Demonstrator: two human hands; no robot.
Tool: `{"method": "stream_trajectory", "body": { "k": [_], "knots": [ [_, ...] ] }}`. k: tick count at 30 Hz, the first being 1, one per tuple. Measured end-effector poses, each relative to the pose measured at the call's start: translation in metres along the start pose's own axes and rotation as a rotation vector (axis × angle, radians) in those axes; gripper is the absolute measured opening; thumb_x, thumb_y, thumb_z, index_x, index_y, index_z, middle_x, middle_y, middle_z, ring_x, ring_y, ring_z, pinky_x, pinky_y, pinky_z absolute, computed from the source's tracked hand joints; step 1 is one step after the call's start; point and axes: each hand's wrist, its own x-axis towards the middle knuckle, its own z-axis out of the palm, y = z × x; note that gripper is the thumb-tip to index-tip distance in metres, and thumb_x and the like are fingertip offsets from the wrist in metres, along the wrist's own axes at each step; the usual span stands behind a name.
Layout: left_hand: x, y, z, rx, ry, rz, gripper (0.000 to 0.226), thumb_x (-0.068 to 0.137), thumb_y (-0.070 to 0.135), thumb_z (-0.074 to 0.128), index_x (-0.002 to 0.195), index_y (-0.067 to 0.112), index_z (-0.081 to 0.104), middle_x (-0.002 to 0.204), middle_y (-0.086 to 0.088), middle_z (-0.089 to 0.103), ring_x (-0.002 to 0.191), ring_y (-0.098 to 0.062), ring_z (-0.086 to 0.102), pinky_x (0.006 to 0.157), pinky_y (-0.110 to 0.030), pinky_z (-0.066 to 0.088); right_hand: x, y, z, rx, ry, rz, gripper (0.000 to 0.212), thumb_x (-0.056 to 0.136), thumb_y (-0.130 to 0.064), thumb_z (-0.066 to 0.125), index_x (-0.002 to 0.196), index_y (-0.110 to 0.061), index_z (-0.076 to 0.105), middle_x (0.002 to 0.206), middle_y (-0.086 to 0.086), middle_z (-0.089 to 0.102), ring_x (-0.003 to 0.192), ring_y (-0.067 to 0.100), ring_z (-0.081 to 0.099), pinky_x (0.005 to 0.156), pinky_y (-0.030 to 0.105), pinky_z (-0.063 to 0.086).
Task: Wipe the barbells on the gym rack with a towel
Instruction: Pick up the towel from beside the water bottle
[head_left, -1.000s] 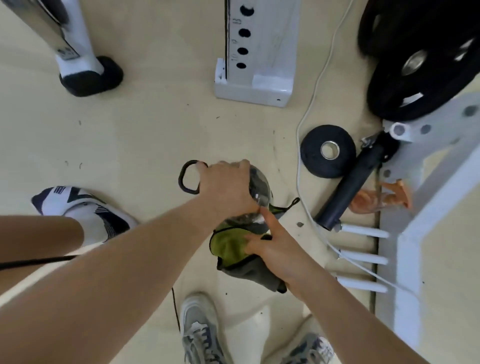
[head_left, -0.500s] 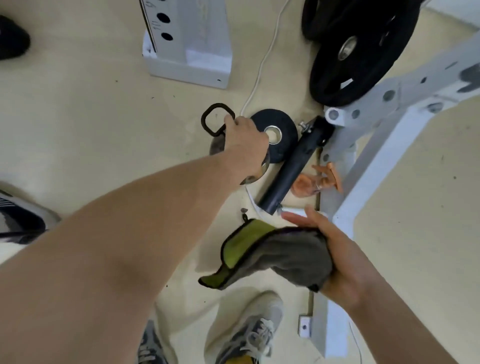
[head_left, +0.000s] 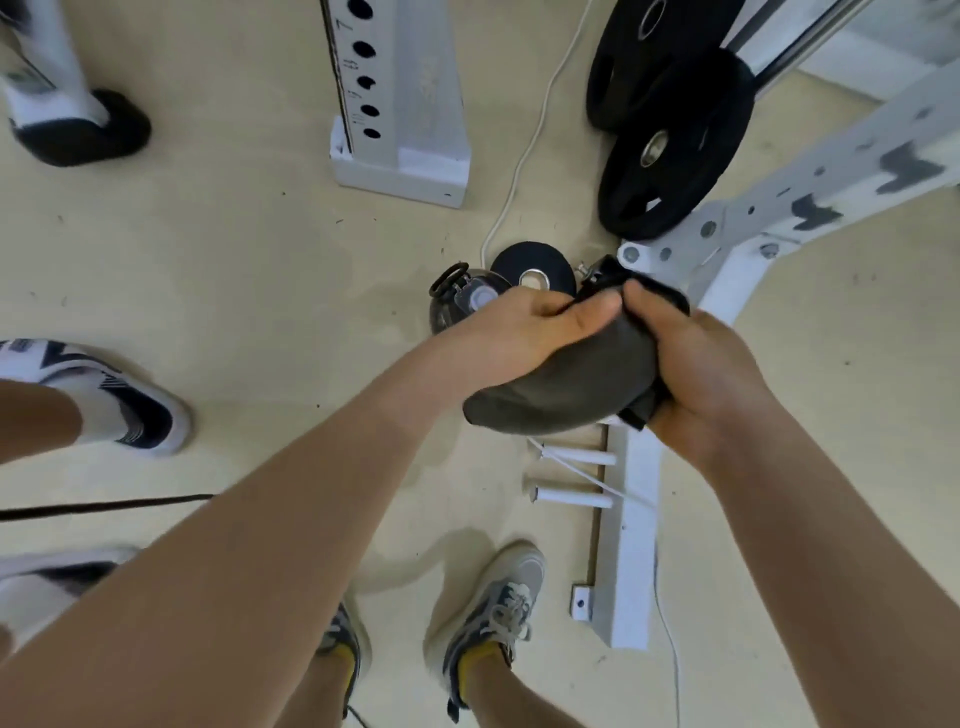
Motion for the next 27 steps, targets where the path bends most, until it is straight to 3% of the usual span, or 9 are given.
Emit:
{"method": "stream_trajectory", "body": {
  "k": [3, 6, 8, 11, 14, 19, 22, 24, 27],
  "knots": [
    [-0.061, 0.028, 0.002, -0.051, 0.118, 0.111, 0.058, 0.078, 0.058, 0.063, 0.092, 0.002, 0.066, 0.082, -0.01, 0.063, 0.077, -0.019, 0.063, 0.083, -0.047, 0.052, -0.045, -0.046, 0.001, -0.242, -0.038, -0.2, 0.013, 0.09, -0.025, 0.066, 0.089, -0.013, 0.07, 0.082, 0.01, 0.073, 0.075, 0.021, 0.072, 0.064, 0.032, 0.059],
    [-0.12, 0.069, 0.008, -0.046, 0.315, 0.156, 0.039, 0.092, 0.038, 0.061, 0.083, 0.0, 0.067, 0.07, -0.003, 0.059, 0.068, -0.011, 0.056, 0.067, -0.032, 0.047, -0.095, -0.085, -0.005, -0.42, -0.154, -0.314, 0.024, 0.084, -0.026, 0.073, 0.092, -0.004, 0.071, 0.091, 0.02, 0.072, 0.081, 0.03, 0.07, 0.08, 0.048, 0.058],
    [-0.162, 0.101, 0.014, -0.044, 0.46, 0.213, 0.035, 0.094, 0.031, 0.059, 0.075, 0.003, 0.066, 0.066, 0.0, 0.056, 0.063, -0.009, 0.053, 0.064, -0.028, 0.043, -0.133, -0.11, -0.017, -0.496, -0.277, -0.321, 0.037, 0.077, -0.029, 0.077, 0.099, 0.0, 0.069, 0.093, 0.025, 0.07, 0.079, 0.032, 0.067, 0.08, 0.052, 0.055],
    [-0.219, 0.143, 0.023, -0.127, 0.627, 0.26, 0.027, 0.096, 0.026, 0.057, 0.082, 0.007, 0.07, 0.074, -0.007, 0.067, 0.069, -0.01, 0.059, 0.071, -0.034, 0.053, -0.186, -0.146, -0.042, -0.652, -0.409, -0.329, 0.038, 0.07, -0.026, 0.079, 0.103, -0.008, 0.069, 0.092, 0.021, 0.071, 0.074, 0.024, 0.068, 0.065, 0.033, 0.056],
    [-0.265, 0.183, 0.035, 0.005, 0.752, 0.331, 0.029, 0.095, 0.028, 0.057, 0.074, 0.009, 0.063, 0.063, 0.002, 0.056, 0.061, -0.007, 0.05, 0.063, -0.03, 0.043, -0.237, -0.175, -0.062, -0.907, -0.337, -0.482, 0.021, 0.081, -0.012, 0.075, 0.101, -0.014, 0.068, 0.083, 0.005, 0.072, 0.062, 0.006, 0.065, 0.054, 0.014, 0.049],
    [-0.33, 0.241, 0.061, 0.066, 0.88, 0.423, 0.039, 0.095, 0.033, 0.053, 0.073, 0.002, 0.055, 0.062, -0.004, 0.047, 0.059, -0.01, 0.042, 0.059, -0.03, 0.034, -0.312, -0.206, -0.091, -1.11, -0.111, -0.762, 0.005, 0.085, -0.021, 0.069, 0.082, -0.023, 0.066, 0.067, -0.003, 0.061, 0.06, 0.008, 0.053, 0.056, 0.023, 0.042],
    [-0.362, 0.257, 0.079, -0.125, 0.819, 0.373, 0.037, 0.096, 0.035, 0.054, 0.082, 0.001, 0.058, 0.069, -0.016, 0.051, 0.064, -0.019, 0.05, 0.061, -0.039, 0.045, -0.356, -0.221, -0.116, -0.692, -0.221, -0.641, 0.01, 0.084, -0.017, 0.072, 0.074, -0.018, 0.071, 0.063, -0.007, 0.063, 0.059, 0.004, 0.057, 0.059, 0.014, 0.044],
    [-0.377, 0.271, 0.088, -0.226, 0.714, 0.337, 0.021, 0.095, 0.031, 0.056, 0.084, 0.016, 0.067, 0.079, -0.013, 0.064, 0.075, -0.025, 0.062, 0.069, -0.049, 0.052, -0.385, -0.227, -0.132, -0.213, -0.26, -0.442, 0.018, 0.086, -0.022, 0.068, 0.07, -0.013, 0.068, 0.066, -0.001, 0.066, 0.061, 0.012, 0.06, 0.06, 0.024, 0.049],
    [-0.395, 0.303, 0.105, -0.251, 0.539, 0.396, 0.021, 0.094, 0.015, 0.056, 0.083, 0.023, 0.072, 0.085, -0.003, 0.069, 0.082, -0.018, 0.063, 0.082, -0.039, 0.049, -0.423, -0.229, -0.152, 0.081, -0.169, -0.227, 0.026, 0.088, -0.038, 0.064, 0.095, -0.013, 0.065, 0.08, 0.006, 0.07, 0.069, 0.021, 0.066, 0.061, 0.03, 0.053]
  ]
}}
